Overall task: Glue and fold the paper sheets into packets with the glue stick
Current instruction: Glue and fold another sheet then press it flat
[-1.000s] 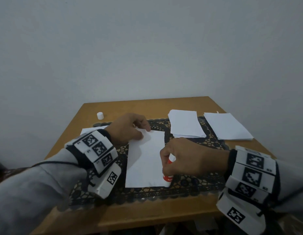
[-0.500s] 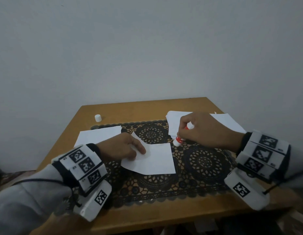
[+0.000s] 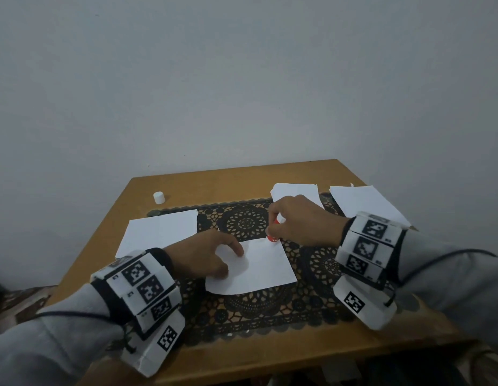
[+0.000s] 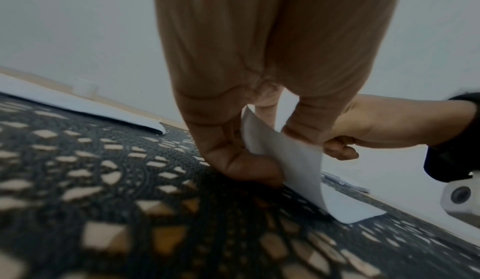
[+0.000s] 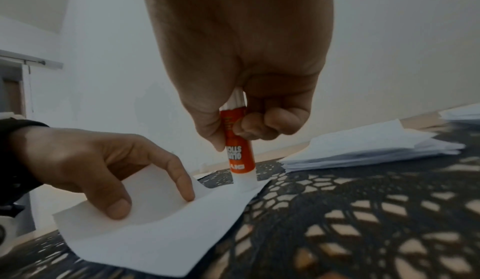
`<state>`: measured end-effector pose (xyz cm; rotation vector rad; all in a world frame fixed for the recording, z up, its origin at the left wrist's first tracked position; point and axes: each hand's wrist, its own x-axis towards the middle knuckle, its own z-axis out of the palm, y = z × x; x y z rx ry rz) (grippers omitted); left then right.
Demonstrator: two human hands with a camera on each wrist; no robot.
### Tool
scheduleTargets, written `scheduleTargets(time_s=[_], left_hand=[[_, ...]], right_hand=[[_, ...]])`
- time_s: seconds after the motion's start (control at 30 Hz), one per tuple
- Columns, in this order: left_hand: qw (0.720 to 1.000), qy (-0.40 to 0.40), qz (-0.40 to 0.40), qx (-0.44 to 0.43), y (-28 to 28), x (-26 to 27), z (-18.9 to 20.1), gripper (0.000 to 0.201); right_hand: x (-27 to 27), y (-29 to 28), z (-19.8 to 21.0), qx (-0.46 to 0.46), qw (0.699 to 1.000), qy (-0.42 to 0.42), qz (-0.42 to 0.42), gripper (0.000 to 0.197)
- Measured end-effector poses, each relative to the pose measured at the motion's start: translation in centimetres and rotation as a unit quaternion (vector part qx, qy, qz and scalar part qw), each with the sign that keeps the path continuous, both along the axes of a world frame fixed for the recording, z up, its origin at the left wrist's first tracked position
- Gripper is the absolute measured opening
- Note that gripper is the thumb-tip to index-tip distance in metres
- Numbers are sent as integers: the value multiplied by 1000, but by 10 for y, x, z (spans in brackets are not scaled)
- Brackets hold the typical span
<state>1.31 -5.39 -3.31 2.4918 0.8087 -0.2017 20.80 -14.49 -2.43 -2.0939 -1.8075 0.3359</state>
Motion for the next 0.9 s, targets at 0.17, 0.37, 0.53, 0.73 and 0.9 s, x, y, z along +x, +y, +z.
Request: scheduleTargets(time_s=[0.17,0.37,0.53,0.73,0.9], left_hand=[[1000,3,-16,10,3,2,-5,43],[999,8,-23,27,2,6,-6,42],[999,10,-14,38,2,6,-10,44],[996,23,-17,84,0,8,-8,47],[995,23,-26,94,-3,6,-7,48]], right_hand=[[-1,1,0,-10,1000,-6,1,15],[-5,-6,4,-21,1000,-3,19,17],[-9,-25,4,-36,999,4,37,18],[-8,-40,7,-77,996,23,33,19],[9,-54,30,-138,986,75,53,24]])
